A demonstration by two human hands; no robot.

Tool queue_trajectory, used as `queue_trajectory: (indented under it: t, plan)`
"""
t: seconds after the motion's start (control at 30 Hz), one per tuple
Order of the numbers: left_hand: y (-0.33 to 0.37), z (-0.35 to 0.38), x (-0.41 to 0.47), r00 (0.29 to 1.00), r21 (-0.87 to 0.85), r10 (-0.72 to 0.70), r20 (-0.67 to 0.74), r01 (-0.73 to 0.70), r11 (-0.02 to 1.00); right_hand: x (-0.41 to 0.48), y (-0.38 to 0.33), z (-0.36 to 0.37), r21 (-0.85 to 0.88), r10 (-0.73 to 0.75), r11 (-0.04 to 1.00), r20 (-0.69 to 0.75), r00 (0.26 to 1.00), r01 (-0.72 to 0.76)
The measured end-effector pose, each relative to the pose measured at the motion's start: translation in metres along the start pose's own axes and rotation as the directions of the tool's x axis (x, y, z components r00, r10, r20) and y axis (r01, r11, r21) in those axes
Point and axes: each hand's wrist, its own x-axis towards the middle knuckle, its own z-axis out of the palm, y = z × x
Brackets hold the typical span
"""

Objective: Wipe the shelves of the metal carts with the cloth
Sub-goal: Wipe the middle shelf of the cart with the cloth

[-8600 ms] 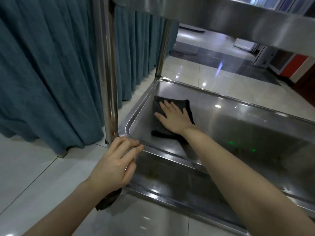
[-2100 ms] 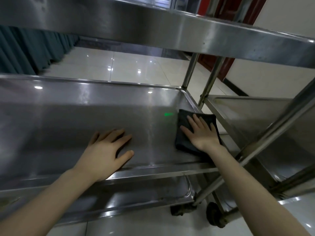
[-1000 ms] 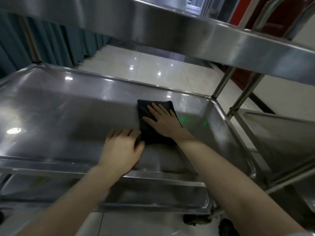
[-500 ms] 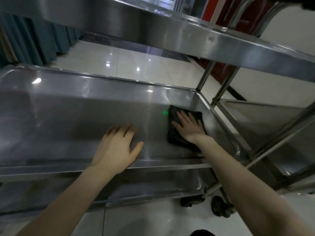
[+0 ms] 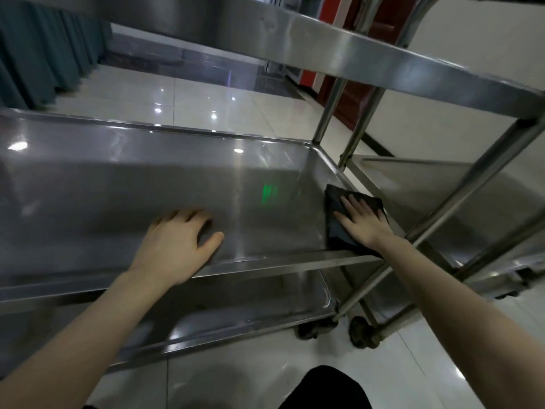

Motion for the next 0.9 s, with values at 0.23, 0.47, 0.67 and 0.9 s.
queue_trajectory:
  t: [0.23,0.47,0.67,0.9]
  plan:
    - [-0.002,0.0,-0.001,1.0,0.006,-0.005,0.005,0.005,1.0,-0.065,-0.098,0.023,0.004,-0.411,0.912,-0.042,0.911,0.411]
    - [-0.003,-0.001,-0.003,1.0,-0.079,0.009,0.006,-0.008,0.997,-0.047,-0.059,0.003,0.043,-0.427,0.903,-0.009,0.904,0.427]
    - [-0.003,0.003,-0.001,1.0,-0.068,0.005,-0.016,-0.006,0.998,-0.088,0.026,0.016,-0.002,-0.279,0.959,-0.182,0.943,0.283]
    - [-0.004,0.004,-0.004,1.0,-0.07,0.015,-0.017,-0.016,0.997,-0.125,-0.094,0.058,-0.172,-0.467,0.88,-0.488,0.738,0.443]
